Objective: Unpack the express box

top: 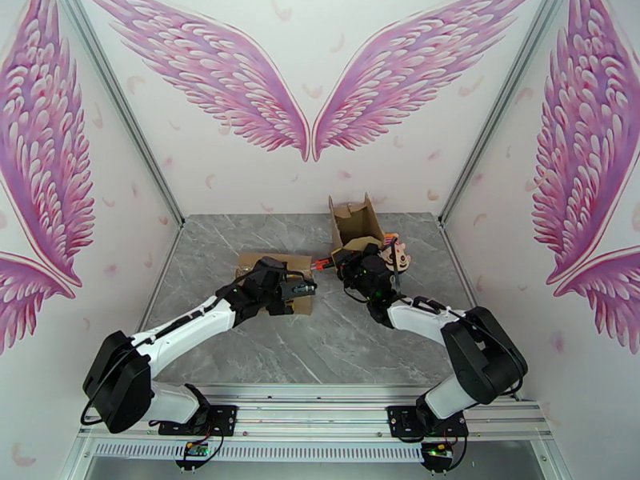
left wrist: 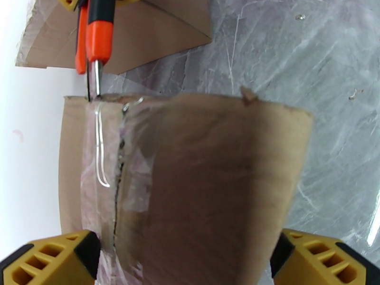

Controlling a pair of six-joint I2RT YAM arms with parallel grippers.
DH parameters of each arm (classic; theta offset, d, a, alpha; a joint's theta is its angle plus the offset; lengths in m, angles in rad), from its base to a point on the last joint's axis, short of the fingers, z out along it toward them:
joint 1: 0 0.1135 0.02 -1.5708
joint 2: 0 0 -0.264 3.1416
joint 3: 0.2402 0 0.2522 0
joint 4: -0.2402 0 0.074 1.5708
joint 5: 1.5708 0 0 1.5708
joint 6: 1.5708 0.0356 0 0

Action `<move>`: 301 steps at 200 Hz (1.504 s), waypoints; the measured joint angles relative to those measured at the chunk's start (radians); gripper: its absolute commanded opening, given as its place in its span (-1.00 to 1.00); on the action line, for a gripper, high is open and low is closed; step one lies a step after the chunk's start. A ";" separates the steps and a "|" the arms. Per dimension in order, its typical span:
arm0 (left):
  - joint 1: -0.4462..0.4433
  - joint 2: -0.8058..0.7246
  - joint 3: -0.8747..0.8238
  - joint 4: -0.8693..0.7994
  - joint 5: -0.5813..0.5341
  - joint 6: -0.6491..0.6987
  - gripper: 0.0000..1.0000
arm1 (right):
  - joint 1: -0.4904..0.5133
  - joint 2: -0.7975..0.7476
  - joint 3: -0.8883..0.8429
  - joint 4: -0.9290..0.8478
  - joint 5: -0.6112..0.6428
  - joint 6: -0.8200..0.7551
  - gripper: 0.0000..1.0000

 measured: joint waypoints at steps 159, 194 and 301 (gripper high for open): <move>0.096 0.000 0.008 -0.010 0.225 -0.088 0.97 | -0.031 -0.058 0.053 -0.186 -0.091 -0.236 -1.00; 0.097 0.005 0.010 -0.010 0.223 -0.106 0.97 | -0.038 -0.049 0.069 -0.181 -0.133 -0.260 -1.00; 0.103 0.034 0.025 -0.011 0.226 -0.165 0.97 | -0.055 -0.042 0.098 -0.246 -0.185 -0.247 -1.00</move>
